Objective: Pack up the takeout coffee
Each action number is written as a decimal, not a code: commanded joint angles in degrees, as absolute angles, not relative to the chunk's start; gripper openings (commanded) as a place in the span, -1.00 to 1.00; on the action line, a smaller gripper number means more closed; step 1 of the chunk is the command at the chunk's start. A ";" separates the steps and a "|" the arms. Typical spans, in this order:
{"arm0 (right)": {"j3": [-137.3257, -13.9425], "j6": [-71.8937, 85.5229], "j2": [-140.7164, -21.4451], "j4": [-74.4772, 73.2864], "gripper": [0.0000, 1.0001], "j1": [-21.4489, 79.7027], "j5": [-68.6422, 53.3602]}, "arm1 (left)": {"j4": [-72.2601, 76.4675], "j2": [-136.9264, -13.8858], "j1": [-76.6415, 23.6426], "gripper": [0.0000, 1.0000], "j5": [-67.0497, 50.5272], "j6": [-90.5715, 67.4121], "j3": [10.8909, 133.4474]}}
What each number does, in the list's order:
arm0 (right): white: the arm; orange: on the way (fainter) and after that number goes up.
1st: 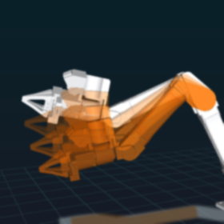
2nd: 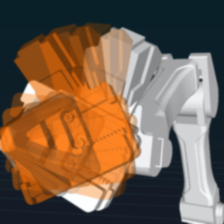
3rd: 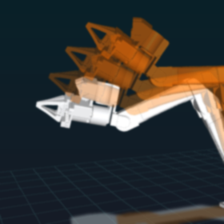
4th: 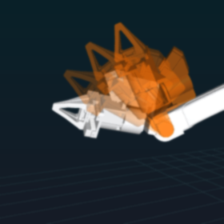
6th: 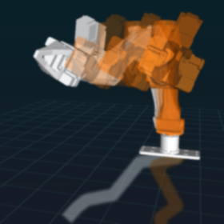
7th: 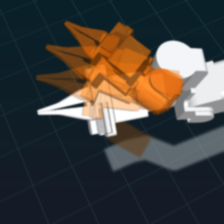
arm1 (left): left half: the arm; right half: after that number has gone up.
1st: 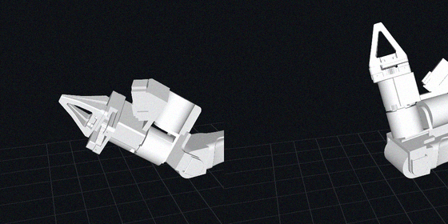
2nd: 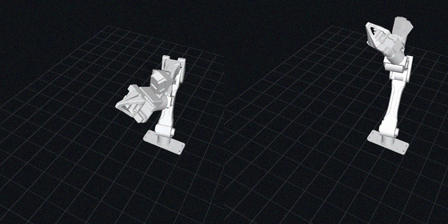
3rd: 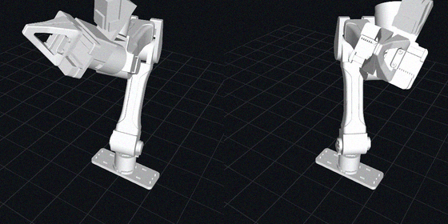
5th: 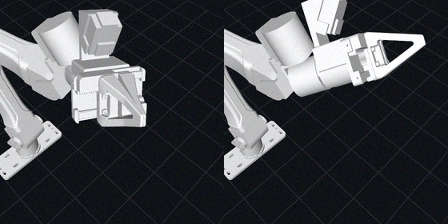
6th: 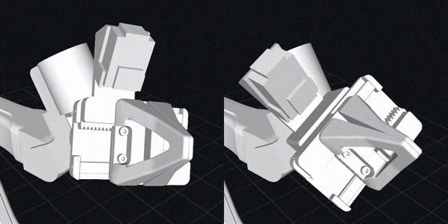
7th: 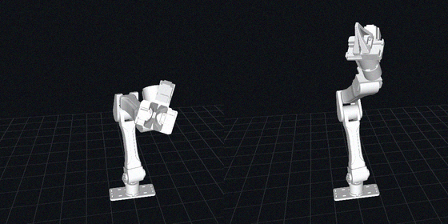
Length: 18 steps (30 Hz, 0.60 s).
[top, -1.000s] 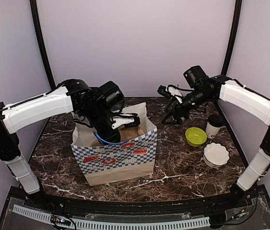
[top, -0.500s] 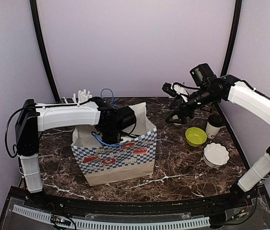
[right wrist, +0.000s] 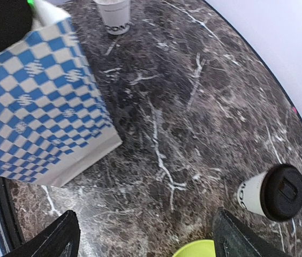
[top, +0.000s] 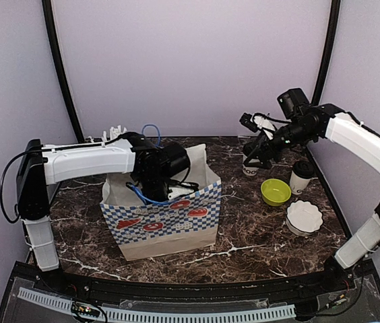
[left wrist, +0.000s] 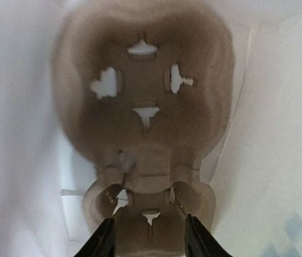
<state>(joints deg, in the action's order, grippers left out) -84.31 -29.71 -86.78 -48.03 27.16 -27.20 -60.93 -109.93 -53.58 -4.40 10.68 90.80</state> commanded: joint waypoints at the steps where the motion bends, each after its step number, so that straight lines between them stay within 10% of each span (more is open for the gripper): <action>1: -85.34 -29.31 -85.69 -49.49 0.75 21.66 -19.50 | -59.61 -99.80 -53.71 -0.08 -2.21 9.73 95.08; 18: -84.32 -30.13 -88.83 -54.56 0.97 4.49 -7.02 | -33.94 -80.13 -53.71 -0.01 -2.65 20.35 93.65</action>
